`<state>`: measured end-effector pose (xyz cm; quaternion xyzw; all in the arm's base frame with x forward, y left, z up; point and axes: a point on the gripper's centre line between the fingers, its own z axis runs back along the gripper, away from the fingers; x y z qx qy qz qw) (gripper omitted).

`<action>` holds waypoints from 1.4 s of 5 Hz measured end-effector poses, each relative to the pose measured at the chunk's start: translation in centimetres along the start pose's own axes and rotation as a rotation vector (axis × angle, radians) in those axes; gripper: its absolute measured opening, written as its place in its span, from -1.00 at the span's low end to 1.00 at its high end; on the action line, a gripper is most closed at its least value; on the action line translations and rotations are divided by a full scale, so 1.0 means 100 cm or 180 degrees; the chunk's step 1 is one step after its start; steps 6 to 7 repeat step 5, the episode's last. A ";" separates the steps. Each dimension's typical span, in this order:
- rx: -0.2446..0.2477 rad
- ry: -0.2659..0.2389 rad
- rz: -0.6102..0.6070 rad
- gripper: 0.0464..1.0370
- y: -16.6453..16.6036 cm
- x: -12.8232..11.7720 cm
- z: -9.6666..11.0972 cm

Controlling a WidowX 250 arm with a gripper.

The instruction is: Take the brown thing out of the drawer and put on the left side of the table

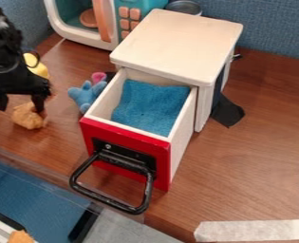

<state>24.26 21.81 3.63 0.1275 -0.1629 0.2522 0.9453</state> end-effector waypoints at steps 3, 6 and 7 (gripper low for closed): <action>-0.0467 0.0117 0.0029 0.92 0.003 0.000 0.034; -0.0420 0.0097 -0.0153 0.92 -0.018 0.024 0.078; -0.0420 0.0097 -0.0153 0.92 -0.018 0.024 0.078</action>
